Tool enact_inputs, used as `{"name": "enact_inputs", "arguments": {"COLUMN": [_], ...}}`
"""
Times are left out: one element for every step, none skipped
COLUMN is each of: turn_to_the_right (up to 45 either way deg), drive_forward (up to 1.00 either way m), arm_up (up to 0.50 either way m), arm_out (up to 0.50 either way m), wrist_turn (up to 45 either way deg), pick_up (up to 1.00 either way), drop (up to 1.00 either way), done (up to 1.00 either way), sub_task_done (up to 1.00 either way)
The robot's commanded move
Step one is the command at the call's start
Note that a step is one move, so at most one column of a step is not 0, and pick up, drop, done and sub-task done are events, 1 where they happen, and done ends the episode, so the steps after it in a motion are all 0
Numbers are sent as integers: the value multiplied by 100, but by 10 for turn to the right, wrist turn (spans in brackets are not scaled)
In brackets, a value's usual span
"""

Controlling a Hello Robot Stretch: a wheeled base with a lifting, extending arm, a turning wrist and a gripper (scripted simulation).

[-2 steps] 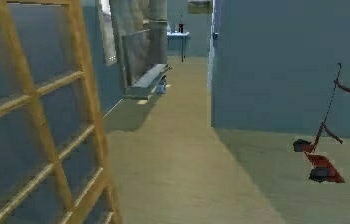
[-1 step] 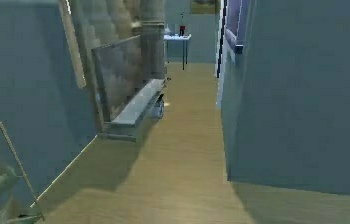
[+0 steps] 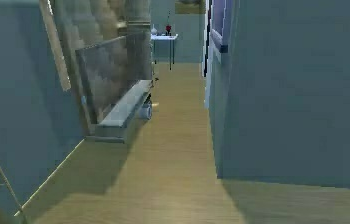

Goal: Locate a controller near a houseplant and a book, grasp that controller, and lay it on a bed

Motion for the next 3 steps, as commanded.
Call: {"name": "enact_inputs", "arguments": {"turn_to_the_right": [0,0,30], "drive_forward": [100,55,0], "arm_up": [0,0,0], "arm_out": [0,0,0], "wrist_turn": [0,0,0], "pick_up": [0,0,0], "drop": [0,0,0], "done": [0,0,0], "sub_task_done": [0,0,0]}}
